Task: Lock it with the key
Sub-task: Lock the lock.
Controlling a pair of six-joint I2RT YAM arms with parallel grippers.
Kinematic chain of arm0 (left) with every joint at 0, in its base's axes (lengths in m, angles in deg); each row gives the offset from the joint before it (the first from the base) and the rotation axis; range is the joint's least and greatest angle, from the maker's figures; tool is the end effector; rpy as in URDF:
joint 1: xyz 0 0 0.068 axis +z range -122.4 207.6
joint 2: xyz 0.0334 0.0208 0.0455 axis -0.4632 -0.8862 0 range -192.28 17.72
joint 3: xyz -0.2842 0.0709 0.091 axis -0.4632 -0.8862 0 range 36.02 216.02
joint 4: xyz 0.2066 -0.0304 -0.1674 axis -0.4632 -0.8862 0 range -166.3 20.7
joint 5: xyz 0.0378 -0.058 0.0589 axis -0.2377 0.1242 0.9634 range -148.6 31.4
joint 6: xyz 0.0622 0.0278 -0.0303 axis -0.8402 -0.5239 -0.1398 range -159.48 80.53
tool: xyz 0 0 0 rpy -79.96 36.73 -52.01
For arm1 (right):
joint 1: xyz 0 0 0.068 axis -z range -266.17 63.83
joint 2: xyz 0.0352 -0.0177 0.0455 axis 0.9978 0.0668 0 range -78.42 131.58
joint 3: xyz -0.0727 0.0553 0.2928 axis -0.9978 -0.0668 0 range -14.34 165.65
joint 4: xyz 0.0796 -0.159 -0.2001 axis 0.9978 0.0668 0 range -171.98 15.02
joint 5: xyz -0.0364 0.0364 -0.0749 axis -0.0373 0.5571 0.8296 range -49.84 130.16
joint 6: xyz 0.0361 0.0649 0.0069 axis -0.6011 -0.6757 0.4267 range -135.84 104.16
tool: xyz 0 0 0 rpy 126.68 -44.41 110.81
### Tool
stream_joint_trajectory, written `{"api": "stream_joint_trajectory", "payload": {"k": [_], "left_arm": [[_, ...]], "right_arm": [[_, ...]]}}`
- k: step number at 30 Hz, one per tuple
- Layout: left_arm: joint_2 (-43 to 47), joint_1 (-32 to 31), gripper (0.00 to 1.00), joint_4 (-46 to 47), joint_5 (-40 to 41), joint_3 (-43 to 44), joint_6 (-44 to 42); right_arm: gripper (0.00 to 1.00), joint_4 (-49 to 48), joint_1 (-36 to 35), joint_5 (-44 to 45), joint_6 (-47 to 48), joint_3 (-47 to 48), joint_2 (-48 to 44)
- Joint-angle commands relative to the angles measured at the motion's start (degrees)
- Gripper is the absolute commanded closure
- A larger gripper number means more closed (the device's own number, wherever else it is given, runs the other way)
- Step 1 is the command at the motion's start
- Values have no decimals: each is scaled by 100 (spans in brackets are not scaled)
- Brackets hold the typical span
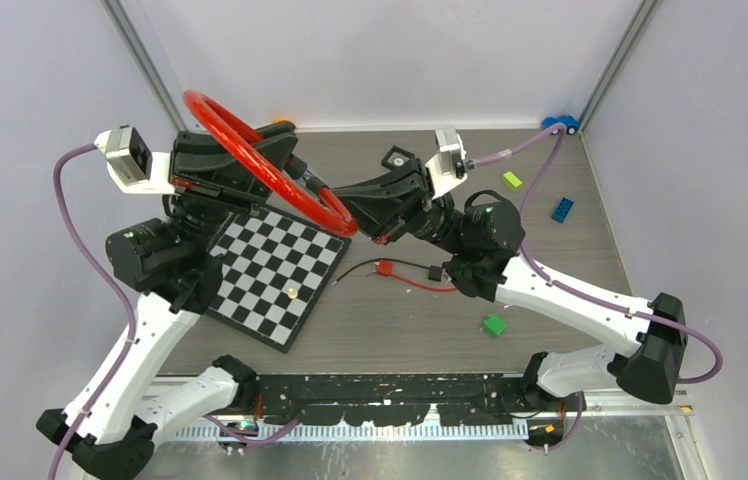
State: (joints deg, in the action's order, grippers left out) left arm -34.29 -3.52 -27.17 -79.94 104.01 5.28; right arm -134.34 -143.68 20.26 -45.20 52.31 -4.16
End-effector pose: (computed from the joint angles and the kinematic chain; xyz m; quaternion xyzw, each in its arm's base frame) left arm 0.1006 -0.0873 0.5883 0.1447 0.2893 -0.6210 0.7139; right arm 0.1382 0.2566 0.5208 -0.2468 0.3287 0.6733 0.6145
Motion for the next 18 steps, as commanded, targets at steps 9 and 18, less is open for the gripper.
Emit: {"api": "stream_joint_trajectory", "payload": {"k": [9,18], "left_arm": [[-402,-35,100,1023,-643,41,523],[-573,-35,100,1244,-801,145,666]], "right_arm": [[99,-839,161,-680,-972,472,206],[99,-1275,342,-1215,-1809,651,414]]}}
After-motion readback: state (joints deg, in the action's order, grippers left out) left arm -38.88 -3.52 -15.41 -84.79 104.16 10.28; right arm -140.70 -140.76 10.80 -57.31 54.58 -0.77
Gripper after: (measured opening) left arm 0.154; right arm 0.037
